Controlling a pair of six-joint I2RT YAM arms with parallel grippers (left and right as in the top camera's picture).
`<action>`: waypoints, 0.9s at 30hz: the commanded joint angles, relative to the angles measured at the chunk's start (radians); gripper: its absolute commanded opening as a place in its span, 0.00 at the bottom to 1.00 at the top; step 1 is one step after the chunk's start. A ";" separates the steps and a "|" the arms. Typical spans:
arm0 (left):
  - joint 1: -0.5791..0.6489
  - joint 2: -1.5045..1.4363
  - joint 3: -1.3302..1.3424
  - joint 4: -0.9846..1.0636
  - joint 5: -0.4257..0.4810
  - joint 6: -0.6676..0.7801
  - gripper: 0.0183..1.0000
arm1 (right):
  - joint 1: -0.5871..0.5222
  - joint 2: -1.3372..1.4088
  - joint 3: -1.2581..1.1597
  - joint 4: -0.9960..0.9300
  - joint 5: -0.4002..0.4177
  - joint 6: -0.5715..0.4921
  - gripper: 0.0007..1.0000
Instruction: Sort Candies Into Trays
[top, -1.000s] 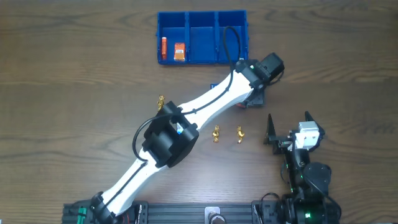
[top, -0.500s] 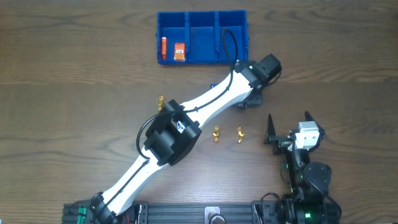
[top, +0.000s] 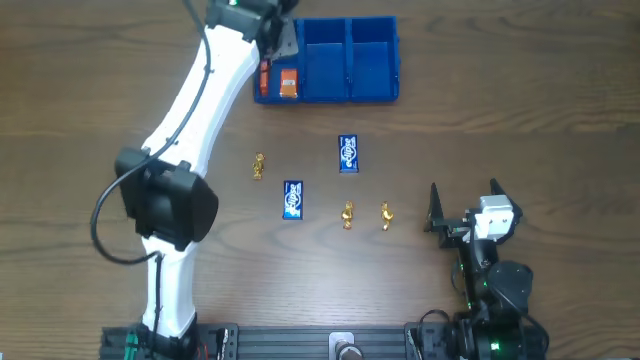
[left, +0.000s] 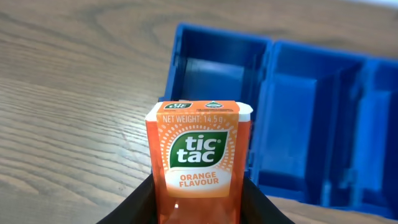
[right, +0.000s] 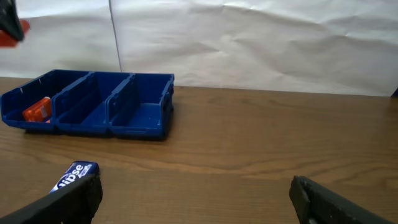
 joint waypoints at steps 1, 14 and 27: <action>0.018 0.062 0.002 0.021 0.080 0.082 0.30 | 0.000 -0.005 -0.003 -0.004 -0.005 -0.015 1.00; 0.029 0.107 0.002 0.069 0.145 0.106 0.64 | 0.000 -0.005 -0.003 -0.004 -0.005 -0.015 1.00; 0.137 -1.007 -0.890 0.463 -0.013 0.174 1.00 | 0.000 -0.005 -0.003 -0.004 -0.005 -0.015 1.00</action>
